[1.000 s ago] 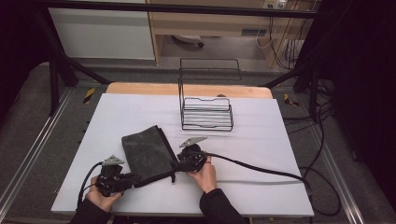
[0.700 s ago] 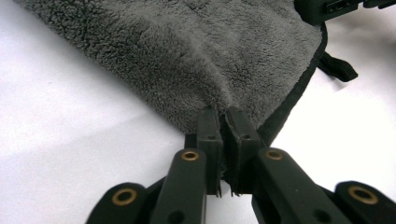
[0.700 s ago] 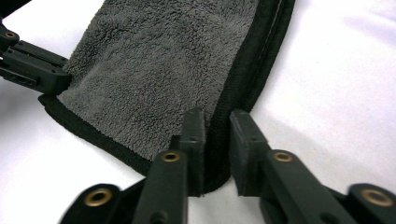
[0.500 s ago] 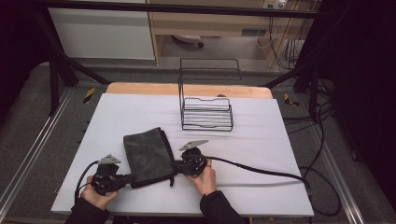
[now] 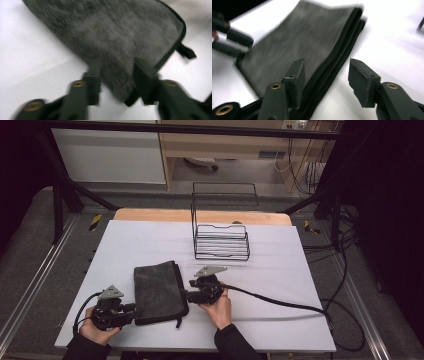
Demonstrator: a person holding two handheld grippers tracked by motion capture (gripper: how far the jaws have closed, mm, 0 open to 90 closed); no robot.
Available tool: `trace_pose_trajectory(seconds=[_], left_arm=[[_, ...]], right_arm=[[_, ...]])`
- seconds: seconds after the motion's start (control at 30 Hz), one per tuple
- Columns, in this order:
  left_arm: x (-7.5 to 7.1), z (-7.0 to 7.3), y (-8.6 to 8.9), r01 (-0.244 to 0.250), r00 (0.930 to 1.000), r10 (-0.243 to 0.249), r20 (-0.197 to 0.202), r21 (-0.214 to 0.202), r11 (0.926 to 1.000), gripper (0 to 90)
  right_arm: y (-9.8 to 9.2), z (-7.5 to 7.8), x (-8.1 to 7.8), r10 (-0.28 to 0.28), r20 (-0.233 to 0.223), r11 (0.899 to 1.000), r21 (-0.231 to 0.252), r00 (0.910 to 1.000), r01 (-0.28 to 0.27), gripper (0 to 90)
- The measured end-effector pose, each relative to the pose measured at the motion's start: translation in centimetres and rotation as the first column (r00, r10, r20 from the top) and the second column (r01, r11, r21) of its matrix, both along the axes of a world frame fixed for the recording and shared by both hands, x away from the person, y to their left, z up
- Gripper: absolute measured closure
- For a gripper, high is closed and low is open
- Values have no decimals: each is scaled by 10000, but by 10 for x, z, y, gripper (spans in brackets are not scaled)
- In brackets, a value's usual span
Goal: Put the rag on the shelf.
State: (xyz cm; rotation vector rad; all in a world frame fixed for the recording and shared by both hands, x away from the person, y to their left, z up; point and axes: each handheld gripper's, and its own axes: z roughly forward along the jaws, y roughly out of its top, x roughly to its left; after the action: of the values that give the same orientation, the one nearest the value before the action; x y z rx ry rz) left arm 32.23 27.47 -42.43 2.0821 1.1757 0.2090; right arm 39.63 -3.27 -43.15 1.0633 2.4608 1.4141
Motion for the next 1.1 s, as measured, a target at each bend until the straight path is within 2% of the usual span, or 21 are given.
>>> trace_pose_trajectory(seconds=[0.07, 0.2, 0.33, 0.4, 0.47, 0.53, 0.67, 0.7, 0.77, 0.8, 0.83, 0.87, 0.97, 1.03, 1.1], left_arm=[[2, -2, 0, -129, 9999, 130, 76, -77, 9999, 550], [6, -8, -1, -393, 9992, 394, -67, 102, 9992, 554], [5, -12, -1, -336, 9991, 336, -254, 4, 9994, 619], [5, -12, -2, -325, 9990, 325, -308, 12, 9995, 635], [6, -13, -1, -286, 9991, 287, -326, 48, 9996, 655], [5, -12, -1, -279, 9989, 281, -369, 54, 9996, 664], [5, -12, 0, -239, 9988, 243, -421, 99, 9997, 672], [5, -12, 0, -248, 9988, 252, -431, 108, 9996, 671], [5, -13, -1, -267, 9986, 273, -443, 120, 9996, 666], [6, -13, -1, -263, 9983, 271, -506, 165, 9995, 663], [6, -13, -1, -287, 9979, 295, -568, 154, 9995, 656], [6, -14, 0, -281, 9978, 289, -593, 144, 9995, 654], [7, -15, 0, -334, 9968, 336, -719, 49, 9994, 656], [7, -15, 0, -367, 9960, 367, -820, 22, 9993, 671], [7, -15, -1, -366, 9952, 364, -906, -11, 9993, 700]], right_arm=[[2, 2, 16, -156, 9, 9997, 213, 9999, 155, 507], [15, -3, 45, -340, -152, 9989, 326, 9993, 345, 575], [32, -12, 65, -362, -65, 9991, 199, 9993, 363, 629], [38, -16, 71, -249, -276, 9992, 318, 9993, 258, 665], [42, -20, 73, -262, -326, 9996, 121, 9991, 266, 747], [43, -21, 72, -369, -237, 9993, -37, 9990, 368, 846], [41, -11, 65, -730, 106, 9973, -89, 9973, 731, 882], [40, -10, 65, -857, 167, 9962, -108, 9962, 859, 884], [40, -9, 66, -1016, -44, 9945, -241, 9948, 1015, 870], [40, -12, 68, -1061, -188, 9939, -319, 9942, 1055, 807], [40, -15, 70, -1134, -230, 9928, -417, 9933, 1124, 668], [41, -19, 72, -1256, -206, 9909, -507, 9919, 1245, 647], [42, -24, 74, -1048, -372, 9935, -484, 9938, 1030, 535], [42, -26, 77, -944, -753, 9950, -398, 9927, 916, 517], [42, -26, 78, -810, -857, 9964, -330, 9930, 784, 537]])
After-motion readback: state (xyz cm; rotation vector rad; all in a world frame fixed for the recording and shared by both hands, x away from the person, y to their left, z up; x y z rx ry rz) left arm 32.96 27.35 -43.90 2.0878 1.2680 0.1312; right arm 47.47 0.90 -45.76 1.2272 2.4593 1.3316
